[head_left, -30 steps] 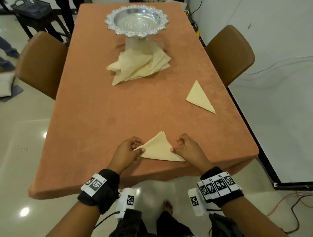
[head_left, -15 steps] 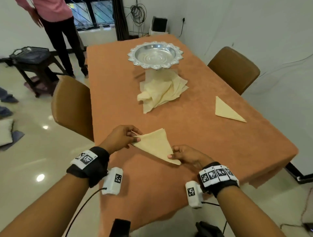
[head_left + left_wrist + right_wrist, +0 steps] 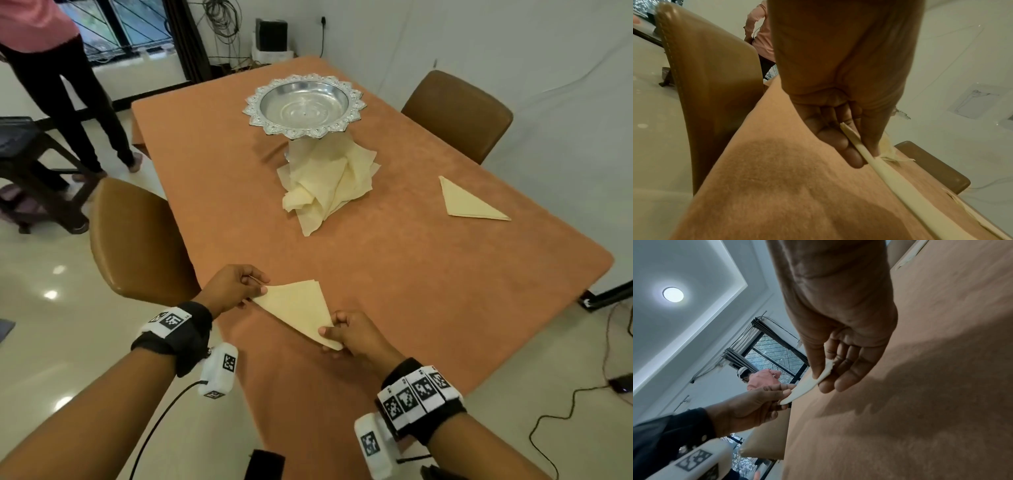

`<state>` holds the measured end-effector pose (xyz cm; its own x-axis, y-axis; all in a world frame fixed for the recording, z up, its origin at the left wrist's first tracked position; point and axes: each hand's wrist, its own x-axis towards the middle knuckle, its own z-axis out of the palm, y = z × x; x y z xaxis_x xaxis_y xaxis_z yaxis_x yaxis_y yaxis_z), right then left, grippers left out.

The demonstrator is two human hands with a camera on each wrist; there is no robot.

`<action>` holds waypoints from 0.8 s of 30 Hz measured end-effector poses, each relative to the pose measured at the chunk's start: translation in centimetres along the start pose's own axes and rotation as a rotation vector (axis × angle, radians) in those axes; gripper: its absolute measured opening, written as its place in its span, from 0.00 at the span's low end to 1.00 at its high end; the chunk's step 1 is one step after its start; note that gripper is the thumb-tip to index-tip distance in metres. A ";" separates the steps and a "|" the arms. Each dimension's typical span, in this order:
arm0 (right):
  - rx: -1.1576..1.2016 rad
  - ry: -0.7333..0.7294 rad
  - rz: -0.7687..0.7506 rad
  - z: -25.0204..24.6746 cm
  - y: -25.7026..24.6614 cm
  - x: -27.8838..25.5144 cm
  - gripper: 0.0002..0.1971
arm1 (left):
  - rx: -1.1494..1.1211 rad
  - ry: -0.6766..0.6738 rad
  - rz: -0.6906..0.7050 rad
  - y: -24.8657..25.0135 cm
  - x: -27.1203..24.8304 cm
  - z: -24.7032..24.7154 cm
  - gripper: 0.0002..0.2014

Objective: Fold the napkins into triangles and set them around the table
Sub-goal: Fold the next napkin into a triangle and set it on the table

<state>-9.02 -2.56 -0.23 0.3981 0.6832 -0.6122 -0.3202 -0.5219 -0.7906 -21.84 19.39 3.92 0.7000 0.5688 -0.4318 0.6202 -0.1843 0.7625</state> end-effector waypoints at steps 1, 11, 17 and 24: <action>-0.010 0.027 -0.008 0.7 0.0 0.2 0.06 | 0.000 -0.004 0.000 -0.2 0.4 -0.5 0.06; 0.059 0.299 0.034 6.8 -0.7 2.5 0.06 | 0.151 -0.160 0.080 -1.2 6.5 -4.7 0.05; 0.055 0.533 0.130 11.4 -0.9 3.0 0.06 | 0.194 -0.262 0.163 -3.1 9.5 -6.5 0.05; -0.042 0.703 0.186 14.2 -0.3 2.1 0.06 | 0.186 -0.344 0.197 -4.5 9.6 -6.6 0.07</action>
<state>-20.29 6.23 -1.13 0.8028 0.0989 -0.5880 -0.4089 -0.6263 -0.6637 -20.29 30.98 -0.50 0.8688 0.2144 -0.4464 0.4946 -0.4218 0.7599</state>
